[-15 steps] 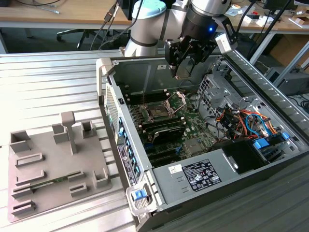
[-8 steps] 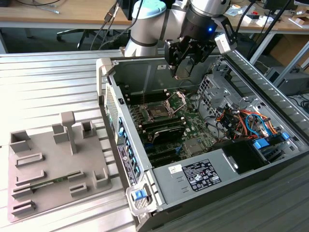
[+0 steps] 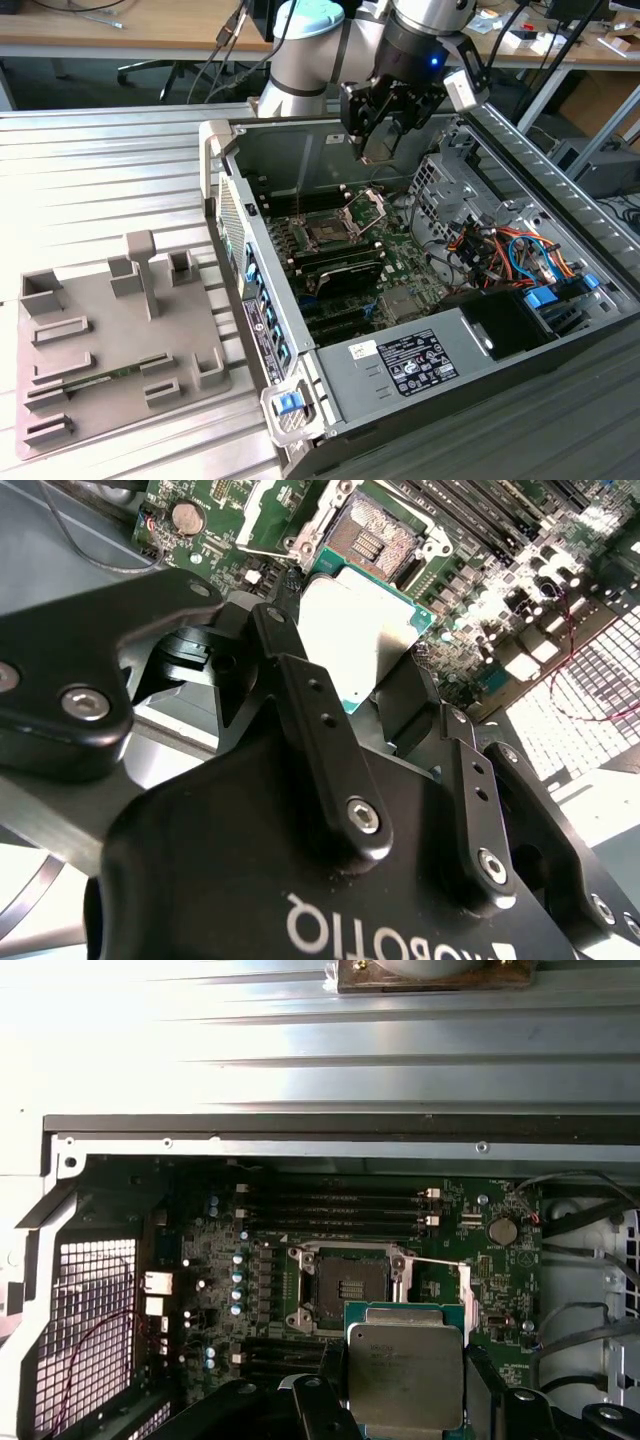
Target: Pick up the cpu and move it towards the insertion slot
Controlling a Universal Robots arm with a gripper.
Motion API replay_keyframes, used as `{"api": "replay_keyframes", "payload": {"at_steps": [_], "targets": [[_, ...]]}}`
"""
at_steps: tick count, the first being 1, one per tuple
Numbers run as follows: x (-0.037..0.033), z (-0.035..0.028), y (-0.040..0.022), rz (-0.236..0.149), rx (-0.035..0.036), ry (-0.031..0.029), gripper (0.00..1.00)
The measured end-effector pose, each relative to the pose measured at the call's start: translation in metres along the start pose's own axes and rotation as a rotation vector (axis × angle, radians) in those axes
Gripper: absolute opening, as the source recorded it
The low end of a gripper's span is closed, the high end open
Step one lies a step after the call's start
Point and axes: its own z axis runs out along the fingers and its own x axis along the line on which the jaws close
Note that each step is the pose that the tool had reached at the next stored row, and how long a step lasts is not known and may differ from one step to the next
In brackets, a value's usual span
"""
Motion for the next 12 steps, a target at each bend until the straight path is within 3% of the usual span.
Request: {"api": "replay_keyframes", "payload": {"at_steps": [12], "targets": [[-0.0010,0.0017,0.0009,0.000,0.0000,0.0000,0.55]]}}
